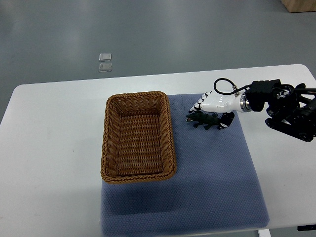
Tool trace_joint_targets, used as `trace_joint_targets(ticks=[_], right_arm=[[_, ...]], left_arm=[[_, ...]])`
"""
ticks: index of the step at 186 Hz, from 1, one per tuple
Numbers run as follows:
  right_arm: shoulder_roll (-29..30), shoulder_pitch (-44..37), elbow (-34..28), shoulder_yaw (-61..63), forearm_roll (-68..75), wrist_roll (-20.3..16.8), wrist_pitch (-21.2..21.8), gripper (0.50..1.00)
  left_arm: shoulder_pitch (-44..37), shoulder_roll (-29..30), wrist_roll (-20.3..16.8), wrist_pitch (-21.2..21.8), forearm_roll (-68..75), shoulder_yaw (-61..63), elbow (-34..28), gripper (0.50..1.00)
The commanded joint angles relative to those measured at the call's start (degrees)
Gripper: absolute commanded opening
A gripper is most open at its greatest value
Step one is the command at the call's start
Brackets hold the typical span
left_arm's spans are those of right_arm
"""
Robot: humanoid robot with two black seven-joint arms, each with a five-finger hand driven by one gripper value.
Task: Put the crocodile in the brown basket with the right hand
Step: 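Close the right hand fingers around the crocodile's body, then lift the crocodile off the mat with the right hand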
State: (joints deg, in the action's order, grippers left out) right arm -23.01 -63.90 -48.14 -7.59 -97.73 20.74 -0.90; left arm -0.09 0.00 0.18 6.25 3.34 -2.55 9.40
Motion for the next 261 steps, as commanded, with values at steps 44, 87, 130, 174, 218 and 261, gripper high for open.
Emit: trace_joint_targets(ticks=[44,87,130,174,218,261], right_arm=[[0.6,0.0,0.85,-0.41,0.0,0.0,-0.15,0.874],[0.6,0.0,0.85,-0.41,0.0,-0.97,-0.24,0.744],[0.68,0.0,0.94,-0.41,0.0,-1.84,-0.33,0.605],[0.16,-0.18,1.03,0.38,0.18,-1.84,-2.44,0.547],[-0.55,-2.55,0.5,0.82,0.97,-1.23,-4.46,0.517],[-0.98,-2.55,0.41,0.73,1.06,-1.05,-4.81,0.5]], left_arm=[[0.0,0.0,0.0,-0.01,0.0,0.0,0.0,1.0],[0.0,0.0,0.0,-0.01,0.0,0.0,0.0,1.0],[0.0,0.0,0.0,-0.01,0.0,0.0,0.0,1.0],[0.0,0.0,0.0,-0.01,0.0,0.0,0.0,1.0],[0.0,0.0,0.0,-0.01,0.0,0.0,0.0,1.0],[0.0,0.0,0.0,-0.01,0.0,0.0,0.0,1.0]])
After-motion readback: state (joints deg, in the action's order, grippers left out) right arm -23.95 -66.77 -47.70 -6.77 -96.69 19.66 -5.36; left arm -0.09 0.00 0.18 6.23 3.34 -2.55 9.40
